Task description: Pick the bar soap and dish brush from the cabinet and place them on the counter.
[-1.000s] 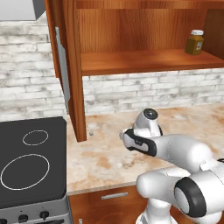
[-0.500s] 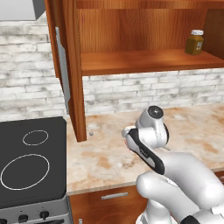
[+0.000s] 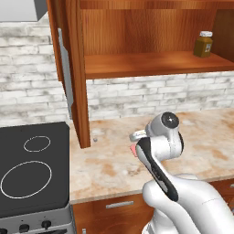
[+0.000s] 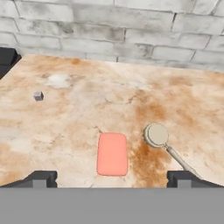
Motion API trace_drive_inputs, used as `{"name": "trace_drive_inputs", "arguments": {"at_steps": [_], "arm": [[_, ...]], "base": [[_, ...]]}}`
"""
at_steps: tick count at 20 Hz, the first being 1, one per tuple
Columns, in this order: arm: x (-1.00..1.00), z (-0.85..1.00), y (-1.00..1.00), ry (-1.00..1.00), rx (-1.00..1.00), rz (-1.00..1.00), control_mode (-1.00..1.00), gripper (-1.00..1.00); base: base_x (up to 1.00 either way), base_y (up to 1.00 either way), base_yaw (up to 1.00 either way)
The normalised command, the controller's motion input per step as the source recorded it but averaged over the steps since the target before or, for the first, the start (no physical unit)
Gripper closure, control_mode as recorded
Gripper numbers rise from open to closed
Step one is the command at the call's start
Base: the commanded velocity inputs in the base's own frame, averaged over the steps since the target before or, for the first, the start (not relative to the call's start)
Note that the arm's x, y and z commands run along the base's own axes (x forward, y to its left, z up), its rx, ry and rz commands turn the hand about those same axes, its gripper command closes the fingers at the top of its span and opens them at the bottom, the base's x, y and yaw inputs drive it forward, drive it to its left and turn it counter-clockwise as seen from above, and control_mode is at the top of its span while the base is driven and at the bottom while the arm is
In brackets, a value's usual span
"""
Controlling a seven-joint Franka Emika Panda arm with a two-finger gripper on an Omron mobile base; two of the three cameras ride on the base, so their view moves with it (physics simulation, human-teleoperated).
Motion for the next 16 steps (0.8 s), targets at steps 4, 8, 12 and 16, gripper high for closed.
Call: {"name": "trace_drive_inputs", "arguments": {"at_steps": [4, 8, 12, 16], "arm": [[-0.17, 0.46, 0.00, -0.06, 0.00, 0.00, -1.00, -1.00], [-0.17, 0.41, 0.01, -0.01, -0.01, -0.02, -1.00, -1.00], [-0.05, 0.40, 0.11, 0.06, -0.01, -0.04, -1.00, -1.00], [-0.05, 0.26, 0.16, 0.10, 0.01, -0.08, -1.00, -1.00]], "base": [[0.00, 0.00, 0.00], [0.00, 0.00, 0.00], [0.00, 0.00, 0.00], [0.00, 0.00, 0.00]]}}
